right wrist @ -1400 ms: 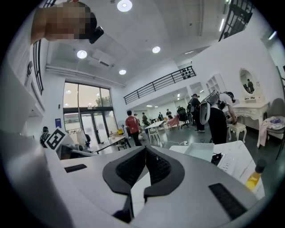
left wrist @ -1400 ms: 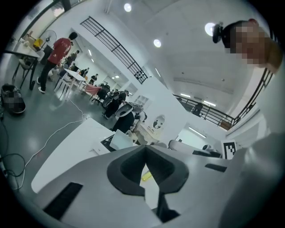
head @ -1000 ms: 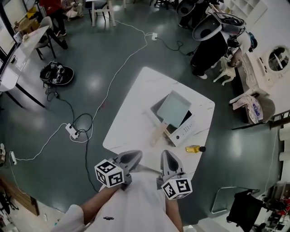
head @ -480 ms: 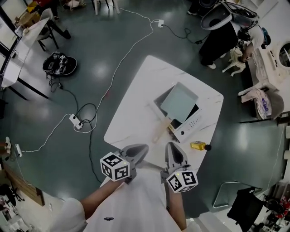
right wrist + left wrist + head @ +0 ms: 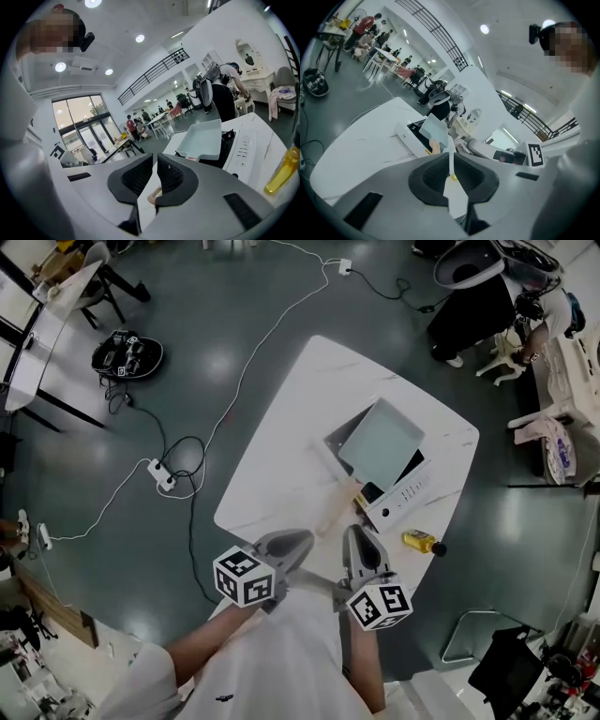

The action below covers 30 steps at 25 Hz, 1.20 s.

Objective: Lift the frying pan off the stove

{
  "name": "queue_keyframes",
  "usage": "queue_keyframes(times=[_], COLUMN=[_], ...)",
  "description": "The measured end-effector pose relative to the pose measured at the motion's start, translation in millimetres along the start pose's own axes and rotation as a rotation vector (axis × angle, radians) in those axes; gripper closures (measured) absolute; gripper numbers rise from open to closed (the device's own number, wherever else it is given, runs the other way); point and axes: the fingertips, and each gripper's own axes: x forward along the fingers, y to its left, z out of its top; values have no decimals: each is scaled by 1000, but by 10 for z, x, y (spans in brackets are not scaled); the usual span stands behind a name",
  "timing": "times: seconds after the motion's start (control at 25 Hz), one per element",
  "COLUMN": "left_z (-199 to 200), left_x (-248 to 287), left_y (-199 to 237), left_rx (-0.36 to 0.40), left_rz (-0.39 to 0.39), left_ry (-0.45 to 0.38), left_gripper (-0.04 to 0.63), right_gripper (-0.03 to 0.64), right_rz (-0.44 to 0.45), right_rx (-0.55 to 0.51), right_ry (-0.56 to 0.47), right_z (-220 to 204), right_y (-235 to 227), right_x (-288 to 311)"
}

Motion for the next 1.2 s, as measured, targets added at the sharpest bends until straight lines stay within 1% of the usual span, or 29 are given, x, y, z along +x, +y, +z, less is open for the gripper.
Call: queue_keyframes(times=[0.12,0.24,0.28,0.32,0.52,0.6,0.68,0.8,0.92,1.0,1.2], left_z=[-9,-21,-32,-48,-135,-190,-226,-261,-301,-325,-379], left_x=[103,179,206,235,364,440,500,575,612,624,694], left_y=[81,134,146,158,271,307,312,315,370,404,411], left_rx=[-17,-24,-29,-36,-63,-84,-107,-136,-156,-171,-249], left_rz=[-1,-9,-14,-19,-12,-33,-58,-72,-57,-52,-98], left_ry=[9,24,30,36,65,84,99,119,132,133,142], left_gripper=[591,585,561,519,493,473,453,446,445,445,449], right_gripper=[615,609,594,577,531,505,494,491,456,454,445], right_rz=[2,-8,-7,-5,-17,-21,-21,-20,-19,-15,7], right_rx=[31,86,103,117,189,222,264,318,350,377,474], right_ry=[13,20,23,27,66,78,89,111,130,134,136], right_z=[-59,-105,-115,-129,-250,-301,-358,-450,-537,-565,-615], right_y=[-99,-202,-231,-261,-449,-521,-577,-647,-681,-699,-770], right_x=[93,184,213,242,379,426,471,524,575,608,720])
